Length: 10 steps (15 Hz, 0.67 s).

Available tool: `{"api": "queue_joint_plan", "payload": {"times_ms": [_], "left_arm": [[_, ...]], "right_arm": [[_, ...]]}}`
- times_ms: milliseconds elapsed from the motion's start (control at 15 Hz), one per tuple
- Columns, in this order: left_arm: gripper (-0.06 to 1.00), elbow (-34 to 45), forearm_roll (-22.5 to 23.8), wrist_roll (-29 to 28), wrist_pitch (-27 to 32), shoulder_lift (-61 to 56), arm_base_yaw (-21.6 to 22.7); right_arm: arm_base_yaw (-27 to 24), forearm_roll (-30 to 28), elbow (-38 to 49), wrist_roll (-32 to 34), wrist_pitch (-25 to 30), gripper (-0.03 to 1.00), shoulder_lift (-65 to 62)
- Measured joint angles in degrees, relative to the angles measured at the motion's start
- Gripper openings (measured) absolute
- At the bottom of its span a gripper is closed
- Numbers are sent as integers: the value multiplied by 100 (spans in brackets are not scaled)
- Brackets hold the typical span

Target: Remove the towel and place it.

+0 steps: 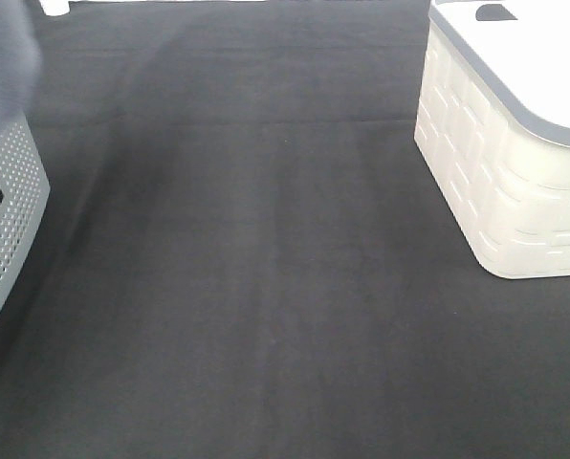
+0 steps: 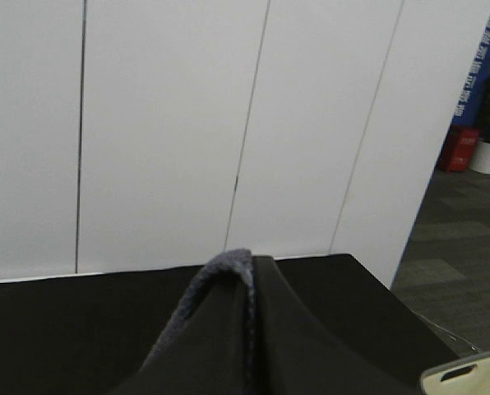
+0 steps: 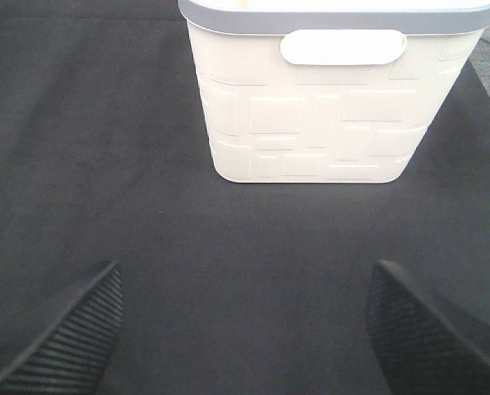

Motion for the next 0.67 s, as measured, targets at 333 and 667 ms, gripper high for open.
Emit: {"api": "queue_joint_plan", "payload": {"times_ms": [333, 667], "left_arm": [[0, 0, -11, 407, 195, 355, -498], [0, 0, -178, 1283, 1203, 596, -607]], "right_arm": [[0, 0, 0, 0, 0, 79, 0], [0, 212, 0, 0, 0, 79, 0]]}}
